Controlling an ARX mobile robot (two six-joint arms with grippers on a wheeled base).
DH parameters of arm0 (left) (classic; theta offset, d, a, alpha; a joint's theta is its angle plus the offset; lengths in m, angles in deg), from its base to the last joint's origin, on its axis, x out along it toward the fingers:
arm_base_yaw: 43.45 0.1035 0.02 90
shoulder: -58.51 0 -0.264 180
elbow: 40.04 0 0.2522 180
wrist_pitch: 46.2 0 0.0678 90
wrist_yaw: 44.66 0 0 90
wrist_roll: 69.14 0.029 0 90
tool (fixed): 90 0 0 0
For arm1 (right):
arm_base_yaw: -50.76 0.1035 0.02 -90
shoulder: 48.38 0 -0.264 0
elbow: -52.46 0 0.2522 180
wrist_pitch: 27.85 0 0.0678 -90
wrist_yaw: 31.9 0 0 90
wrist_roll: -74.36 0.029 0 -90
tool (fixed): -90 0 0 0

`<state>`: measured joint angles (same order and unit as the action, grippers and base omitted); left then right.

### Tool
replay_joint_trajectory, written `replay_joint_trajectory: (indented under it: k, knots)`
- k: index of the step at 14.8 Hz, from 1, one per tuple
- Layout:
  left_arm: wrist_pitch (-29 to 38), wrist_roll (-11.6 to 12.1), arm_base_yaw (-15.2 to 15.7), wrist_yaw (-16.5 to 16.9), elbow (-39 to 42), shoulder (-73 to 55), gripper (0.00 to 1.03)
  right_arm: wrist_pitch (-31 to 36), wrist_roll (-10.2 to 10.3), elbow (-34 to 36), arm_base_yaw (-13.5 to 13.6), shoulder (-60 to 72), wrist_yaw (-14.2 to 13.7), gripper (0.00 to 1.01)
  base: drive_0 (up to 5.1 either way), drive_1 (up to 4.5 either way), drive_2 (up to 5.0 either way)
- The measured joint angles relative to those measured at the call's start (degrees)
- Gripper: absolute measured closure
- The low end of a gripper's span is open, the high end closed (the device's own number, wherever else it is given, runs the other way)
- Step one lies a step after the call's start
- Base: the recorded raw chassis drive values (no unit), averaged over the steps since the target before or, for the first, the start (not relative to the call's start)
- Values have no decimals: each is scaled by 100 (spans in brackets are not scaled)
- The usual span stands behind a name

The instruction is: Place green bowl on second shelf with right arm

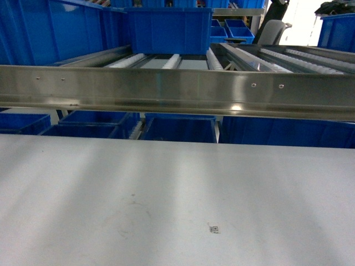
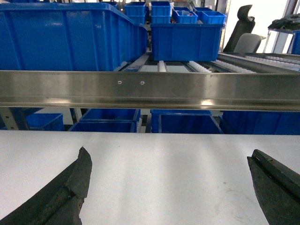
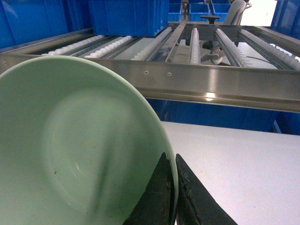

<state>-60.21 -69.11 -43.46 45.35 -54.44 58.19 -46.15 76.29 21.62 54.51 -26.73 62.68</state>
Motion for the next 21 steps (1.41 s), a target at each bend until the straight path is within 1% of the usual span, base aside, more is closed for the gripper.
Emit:
replay_joint_trajectory:
  k: [21]
  knots:
    - [2,0,0,-7,0,0,5,13,0,2,0,0,4,99,-497,244,244]
